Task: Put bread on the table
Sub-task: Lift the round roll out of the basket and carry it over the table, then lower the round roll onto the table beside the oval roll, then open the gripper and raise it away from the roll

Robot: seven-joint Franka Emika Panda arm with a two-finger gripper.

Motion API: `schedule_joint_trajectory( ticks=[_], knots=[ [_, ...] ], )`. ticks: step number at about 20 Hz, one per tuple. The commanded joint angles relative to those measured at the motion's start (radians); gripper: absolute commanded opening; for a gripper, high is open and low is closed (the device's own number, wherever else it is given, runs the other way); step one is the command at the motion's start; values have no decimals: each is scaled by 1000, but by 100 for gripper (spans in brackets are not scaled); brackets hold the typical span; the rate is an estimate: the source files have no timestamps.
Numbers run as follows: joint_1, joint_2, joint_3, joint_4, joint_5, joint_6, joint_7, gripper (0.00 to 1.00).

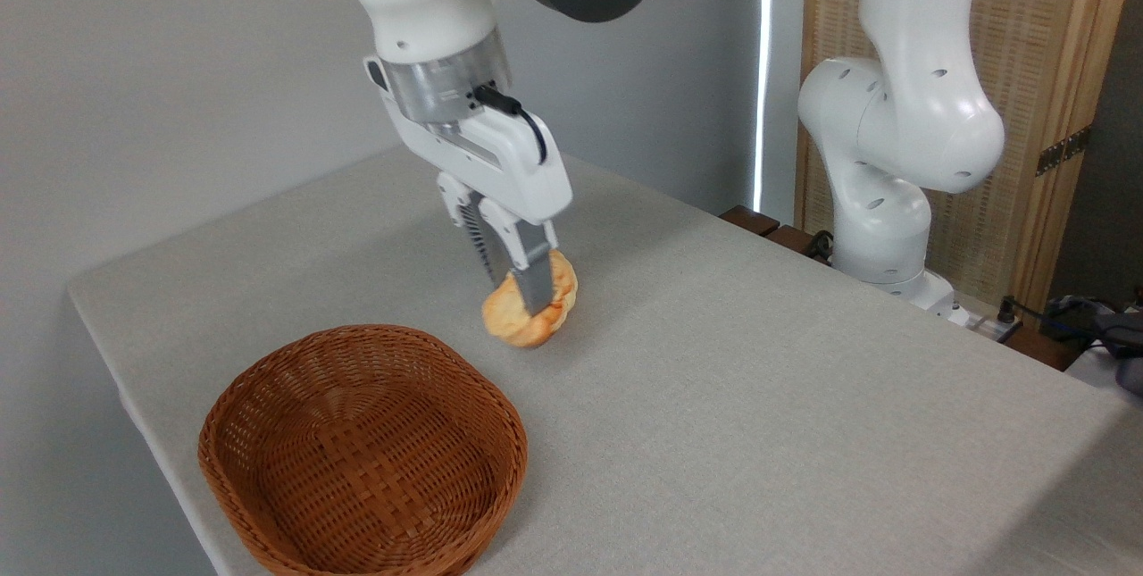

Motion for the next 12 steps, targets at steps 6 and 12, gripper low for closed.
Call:
schedule_joint_trajectory(
  ticks=[6,12],
  knots=[
    [-9,-14,-9,-69,-14,-26,-8,100],
    [-11,-14,-12,-79,-14,-26,-7,100]
  ],
)
